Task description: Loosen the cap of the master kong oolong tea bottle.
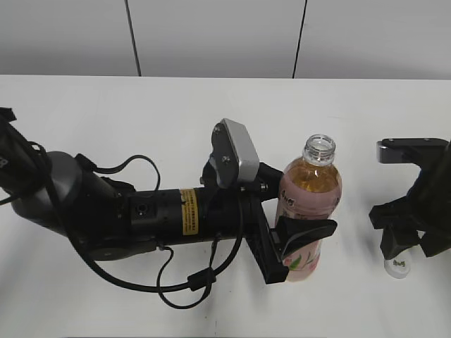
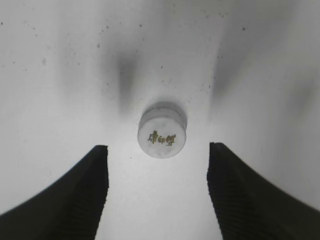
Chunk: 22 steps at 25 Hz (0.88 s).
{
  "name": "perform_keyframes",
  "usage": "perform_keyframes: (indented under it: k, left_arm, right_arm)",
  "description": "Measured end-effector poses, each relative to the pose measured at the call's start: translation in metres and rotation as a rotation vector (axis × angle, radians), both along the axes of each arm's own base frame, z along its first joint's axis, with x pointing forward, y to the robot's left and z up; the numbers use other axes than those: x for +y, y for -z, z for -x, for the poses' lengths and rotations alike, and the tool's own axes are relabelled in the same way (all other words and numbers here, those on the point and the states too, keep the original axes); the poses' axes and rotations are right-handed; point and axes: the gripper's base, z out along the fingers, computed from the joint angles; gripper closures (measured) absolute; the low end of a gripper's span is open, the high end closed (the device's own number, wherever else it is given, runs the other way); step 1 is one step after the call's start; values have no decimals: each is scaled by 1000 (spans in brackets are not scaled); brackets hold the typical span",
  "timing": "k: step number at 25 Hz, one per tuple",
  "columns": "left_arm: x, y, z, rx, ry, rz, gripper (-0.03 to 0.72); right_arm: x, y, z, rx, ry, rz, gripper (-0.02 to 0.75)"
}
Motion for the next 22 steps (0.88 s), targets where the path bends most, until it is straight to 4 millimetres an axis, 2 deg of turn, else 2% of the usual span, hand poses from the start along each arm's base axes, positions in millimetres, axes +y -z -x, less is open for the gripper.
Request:
perform_keyframes:
  k: [3,8,18,22]
  left_arm:
    - [0,-1,0,-1,1,13,227]
    - [-2,-10,-2,-15,2,86,115]
    - [-2,-10,-1,-14,3,86,103]
    - [7,-6,-3,3,-15,72,103]
  right_arm:
    - [0,-1,0,-1,1,-1,266]
    - [0,-1,1,3,2,-2,266]
    - [0,-1,2,22,-2,0,266]
    - [0,-3,3,18,-3,0,266]
